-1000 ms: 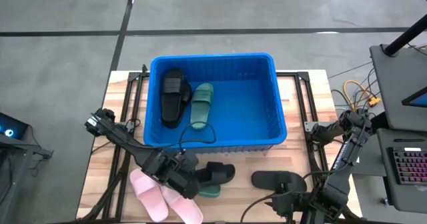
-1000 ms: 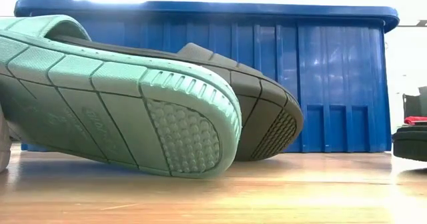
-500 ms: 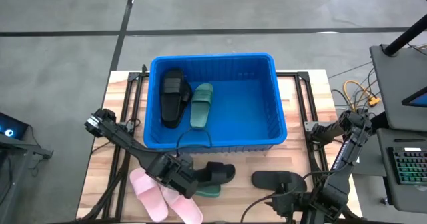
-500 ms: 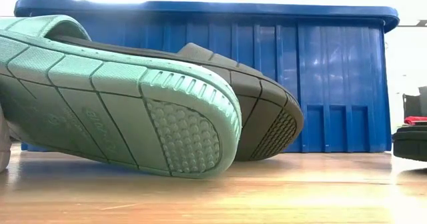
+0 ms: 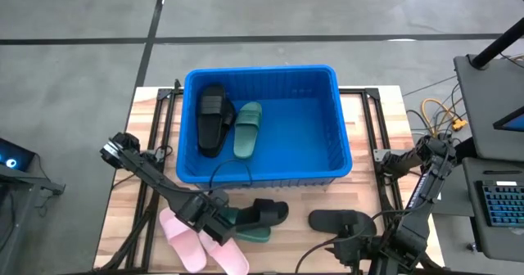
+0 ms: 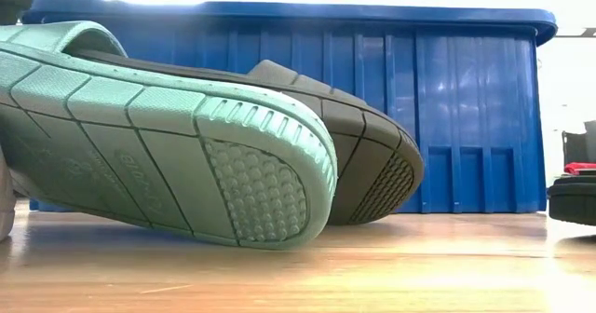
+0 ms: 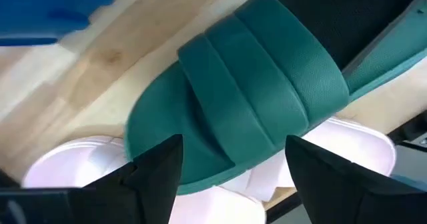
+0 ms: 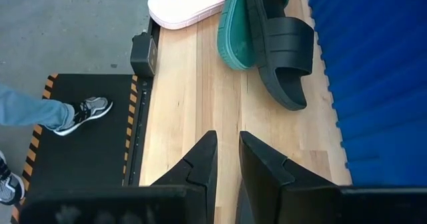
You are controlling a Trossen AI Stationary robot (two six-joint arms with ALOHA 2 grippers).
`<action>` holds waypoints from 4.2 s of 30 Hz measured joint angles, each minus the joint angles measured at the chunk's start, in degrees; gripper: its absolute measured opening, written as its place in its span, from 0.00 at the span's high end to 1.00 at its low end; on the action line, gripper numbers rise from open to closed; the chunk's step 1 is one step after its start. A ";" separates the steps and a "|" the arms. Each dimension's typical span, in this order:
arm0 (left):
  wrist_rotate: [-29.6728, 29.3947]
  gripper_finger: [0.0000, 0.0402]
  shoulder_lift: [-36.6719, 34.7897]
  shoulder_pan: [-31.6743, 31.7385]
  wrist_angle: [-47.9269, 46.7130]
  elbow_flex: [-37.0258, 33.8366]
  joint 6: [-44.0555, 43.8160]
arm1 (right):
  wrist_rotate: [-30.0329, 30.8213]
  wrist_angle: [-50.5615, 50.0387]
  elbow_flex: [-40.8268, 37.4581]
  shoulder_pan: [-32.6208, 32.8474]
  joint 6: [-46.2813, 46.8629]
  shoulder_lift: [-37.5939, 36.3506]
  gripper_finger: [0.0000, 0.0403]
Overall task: Pick and place slides into bin
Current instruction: Put the green slipper into the blue bin
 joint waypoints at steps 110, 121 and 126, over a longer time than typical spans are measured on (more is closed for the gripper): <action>-7.53 1.00 -8.41 -1.36 16.23 20.15 15.23 | -0.02 0.12 -0.04 0.00 0.04 0.00 0.87; -24.65 1.00 -7.76 -1.36 22.14 20.09 19.79 | -1.99 0.07 -0.04 0.02 0.24 0.00 0.87; -25.79 1.00 -7.76 -0.96 24.31 20.91 23.58 | -3.27 0.09 -0.04 0.02 0.24 0.00 0.87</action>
